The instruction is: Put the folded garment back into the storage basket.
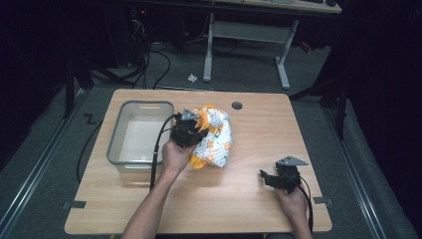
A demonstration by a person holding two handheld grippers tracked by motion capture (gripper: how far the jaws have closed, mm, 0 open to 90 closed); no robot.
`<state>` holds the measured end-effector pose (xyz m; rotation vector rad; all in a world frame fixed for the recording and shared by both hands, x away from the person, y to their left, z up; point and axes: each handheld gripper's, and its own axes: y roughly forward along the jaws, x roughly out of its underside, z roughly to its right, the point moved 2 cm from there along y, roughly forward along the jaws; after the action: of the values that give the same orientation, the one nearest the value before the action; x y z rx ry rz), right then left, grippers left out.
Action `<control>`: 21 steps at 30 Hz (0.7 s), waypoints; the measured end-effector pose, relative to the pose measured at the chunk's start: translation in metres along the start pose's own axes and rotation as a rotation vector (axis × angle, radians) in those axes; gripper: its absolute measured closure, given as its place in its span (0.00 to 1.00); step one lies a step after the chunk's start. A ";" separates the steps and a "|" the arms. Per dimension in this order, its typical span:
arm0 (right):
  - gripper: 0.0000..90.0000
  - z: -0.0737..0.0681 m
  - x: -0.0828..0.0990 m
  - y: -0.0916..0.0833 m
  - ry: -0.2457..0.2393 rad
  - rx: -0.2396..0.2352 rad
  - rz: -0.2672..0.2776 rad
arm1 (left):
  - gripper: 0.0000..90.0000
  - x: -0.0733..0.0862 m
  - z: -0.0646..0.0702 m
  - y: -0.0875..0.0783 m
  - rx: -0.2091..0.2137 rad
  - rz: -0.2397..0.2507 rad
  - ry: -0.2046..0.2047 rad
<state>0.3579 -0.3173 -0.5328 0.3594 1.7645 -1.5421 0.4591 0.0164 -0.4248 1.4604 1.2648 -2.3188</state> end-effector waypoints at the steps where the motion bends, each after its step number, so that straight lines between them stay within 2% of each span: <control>1: 0.30 0.000 0.000 0.000 0.000 0.000 0.000 | 0.87 0.000 -0.001 -0.002 0.001 0.001 0.000; 21: 0.30 0.000 0.000 0.000 0.000 0.000 0.000 | 0.87 -0.004 -0.024 -0.041 -0.015 0.062 -0.042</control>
<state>0.3579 -0.3172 -0.5328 0.3598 1.7648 -1.5421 0.4570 0.0582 -0.4019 1.4173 1.2058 -2.2832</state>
